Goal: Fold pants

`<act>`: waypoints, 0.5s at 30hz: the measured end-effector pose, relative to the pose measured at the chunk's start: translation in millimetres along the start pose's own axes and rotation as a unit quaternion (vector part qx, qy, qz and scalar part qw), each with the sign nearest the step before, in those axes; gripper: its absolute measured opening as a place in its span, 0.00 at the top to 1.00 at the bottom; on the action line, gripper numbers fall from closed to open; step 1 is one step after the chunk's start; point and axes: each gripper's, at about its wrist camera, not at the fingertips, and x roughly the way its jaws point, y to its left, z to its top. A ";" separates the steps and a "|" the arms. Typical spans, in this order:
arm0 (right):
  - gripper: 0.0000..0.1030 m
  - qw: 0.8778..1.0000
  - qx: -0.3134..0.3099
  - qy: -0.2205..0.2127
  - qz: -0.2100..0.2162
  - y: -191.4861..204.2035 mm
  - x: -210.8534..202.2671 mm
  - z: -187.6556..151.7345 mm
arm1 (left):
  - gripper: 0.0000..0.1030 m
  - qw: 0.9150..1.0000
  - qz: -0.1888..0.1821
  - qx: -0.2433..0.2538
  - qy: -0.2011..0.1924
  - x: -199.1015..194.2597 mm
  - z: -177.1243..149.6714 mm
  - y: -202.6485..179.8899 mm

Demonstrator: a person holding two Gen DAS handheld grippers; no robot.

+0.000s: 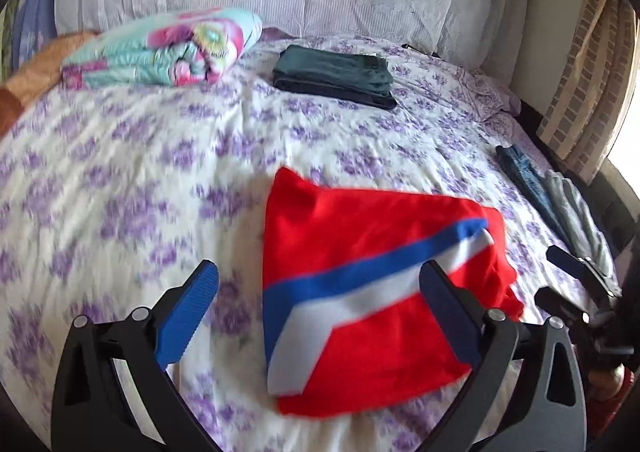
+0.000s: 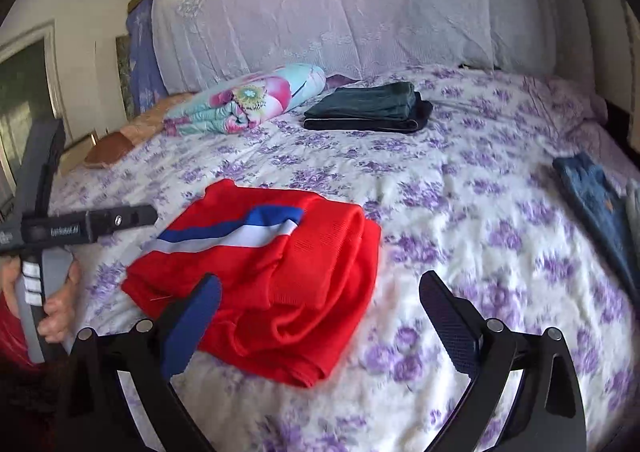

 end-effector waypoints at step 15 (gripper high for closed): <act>0.03 1.000 0.011 0.018 0.015 -9.0 30.0 31.8 | 0.05 0.993 -0.009 -0.087 0.075 55.0 29.4 52.1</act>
